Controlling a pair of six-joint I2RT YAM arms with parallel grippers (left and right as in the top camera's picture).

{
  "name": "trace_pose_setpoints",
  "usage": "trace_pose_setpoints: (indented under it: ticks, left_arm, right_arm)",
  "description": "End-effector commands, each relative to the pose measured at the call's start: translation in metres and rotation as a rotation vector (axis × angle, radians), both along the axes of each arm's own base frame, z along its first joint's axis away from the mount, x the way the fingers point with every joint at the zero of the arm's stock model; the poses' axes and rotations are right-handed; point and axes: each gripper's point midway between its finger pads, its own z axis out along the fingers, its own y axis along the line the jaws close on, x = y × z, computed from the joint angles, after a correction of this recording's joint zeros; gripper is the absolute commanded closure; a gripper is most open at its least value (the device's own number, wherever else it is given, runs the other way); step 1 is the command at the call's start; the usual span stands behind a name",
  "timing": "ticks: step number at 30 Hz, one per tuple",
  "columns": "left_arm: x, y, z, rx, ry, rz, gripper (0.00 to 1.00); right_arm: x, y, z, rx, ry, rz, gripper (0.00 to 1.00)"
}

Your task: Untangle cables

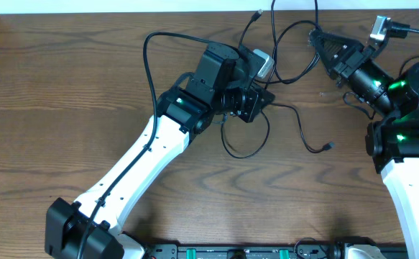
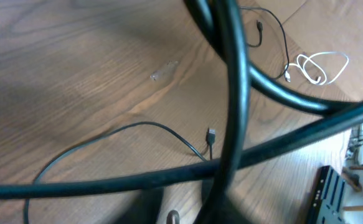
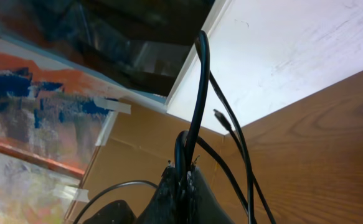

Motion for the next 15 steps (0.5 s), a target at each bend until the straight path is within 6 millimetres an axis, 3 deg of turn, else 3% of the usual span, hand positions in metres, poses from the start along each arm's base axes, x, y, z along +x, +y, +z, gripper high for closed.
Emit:
trace_pose_setpoints:
  ticks: [1, 3, 8, 15]
  left_arm:
    - [-0.002, 0.001, -0.003, 0.012, 0.011, 0.001, 0.92]
    - [-0.004, 0.002, -0.006, 0.021, 0.024, 0.001, 0.92]
    - [-0.017, 0.004, -0.013, 0.050, 0.032, -0.071, 0.92]
    - [-0.058, 0.005, -0.022, 0.067, 0.059, -0.295, 0.93]
  right_arm:
    - [0.002, -0.003, 0.007, -0.008, -0.029, -0.032, 0.99]
    - [0.006, -0.009, 0.003, -0.030, -0.030, -0.070, 0.99]
    - [0.023, -0.044, -0.037, -0.160, 0.068, -0.239, 0.99]
    - [0.029, -0.113, -0.106, -0.437, 0.278, -0.559, 0.99]
